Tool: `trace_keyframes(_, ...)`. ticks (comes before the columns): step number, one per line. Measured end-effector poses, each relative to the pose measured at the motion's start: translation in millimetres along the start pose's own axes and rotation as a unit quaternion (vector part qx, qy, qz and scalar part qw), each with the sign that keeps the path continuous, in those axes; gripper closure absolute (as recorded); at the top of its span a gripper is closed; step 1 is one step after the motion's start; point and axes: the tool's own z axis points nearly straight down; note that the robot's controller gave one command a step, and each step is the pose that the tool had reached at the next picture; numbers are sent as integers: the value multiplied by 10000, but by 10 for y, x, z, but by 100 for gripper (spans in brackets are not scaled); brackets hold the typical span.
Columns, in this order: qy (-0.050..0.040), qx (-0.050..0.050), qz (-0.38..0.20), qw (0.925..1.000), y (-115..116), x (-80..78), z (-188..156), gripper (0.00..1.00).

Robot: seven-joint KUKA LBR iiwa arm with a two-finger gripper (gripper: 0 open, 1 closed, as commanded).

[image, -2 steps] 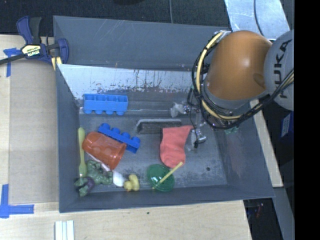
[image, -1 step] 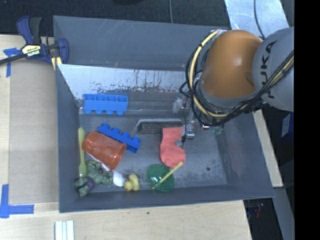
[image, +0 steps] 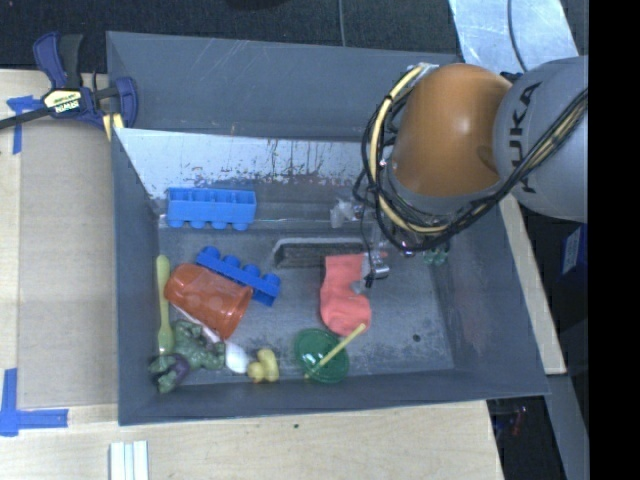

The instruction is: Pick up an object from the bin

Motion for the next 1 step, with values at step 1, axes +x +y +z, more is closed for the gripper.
trace_keyframes(1,-18,1,-383,9993,-175,178,250,0)
